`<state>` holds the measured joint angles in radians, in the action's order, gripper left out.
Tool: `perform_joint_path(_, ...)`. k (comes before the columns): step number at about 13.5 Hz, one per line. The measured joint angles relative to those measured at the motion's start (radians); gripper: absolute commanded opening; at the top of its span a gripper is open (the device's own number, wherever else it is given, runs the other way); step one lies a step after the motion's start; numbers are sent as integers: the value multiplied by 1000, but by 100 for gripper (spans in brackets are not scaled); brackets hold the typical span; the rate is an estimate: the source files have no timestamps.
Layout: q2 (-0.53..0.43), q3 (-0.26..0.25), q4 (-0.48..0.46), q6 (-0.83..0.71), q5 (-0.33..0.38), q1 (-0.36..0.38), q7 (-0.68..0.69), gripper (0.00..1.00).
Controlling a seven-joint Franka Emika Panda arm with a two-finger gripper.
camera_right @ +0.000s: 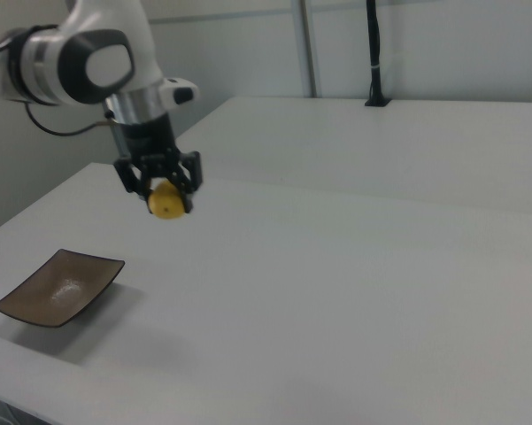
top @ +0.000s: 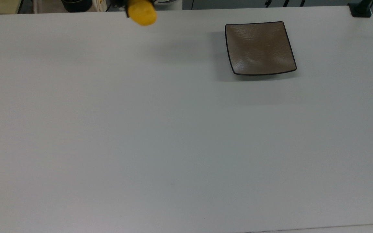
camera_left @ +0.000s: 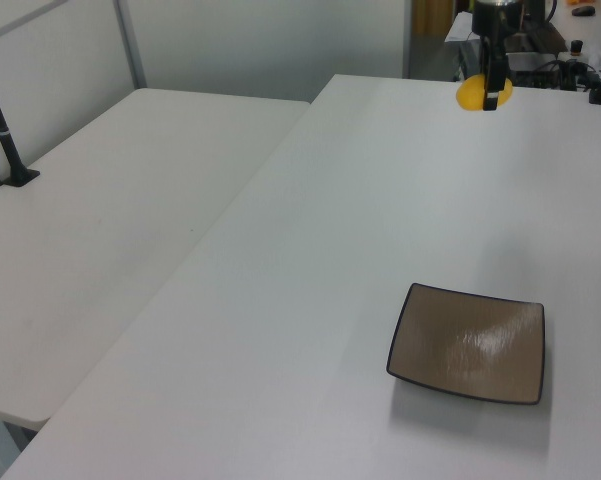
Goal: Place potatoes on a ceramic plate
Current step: 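Carry the potato over to the brown square plate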
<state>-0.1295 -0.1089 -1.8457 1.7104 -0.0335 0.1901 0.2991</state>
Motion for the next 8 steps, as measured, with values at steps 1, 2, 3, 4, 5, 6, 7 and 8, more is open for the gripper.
perform_joint_path(1,0,37,19,-22,5,1,-34,0)
perform_joint_path(2,1,91,32,-32,6,15,-112,0)
perform_joint_path(3,3,110,32,-32,9,36,-160,0)
perform_joint_path(4,8,120,33,-32,10,72,-218,0)
perform_joint_path(5,17,126,33,-32,10,117,-283,0)
perform_joint_path(6,30,133,33,-32,11,162,-345,0)
perform_joint_path(7,54,148,34,-26,10,219,-425,0)
perform_joint_path(8,71,163,33,-7,11,244,-479,0)
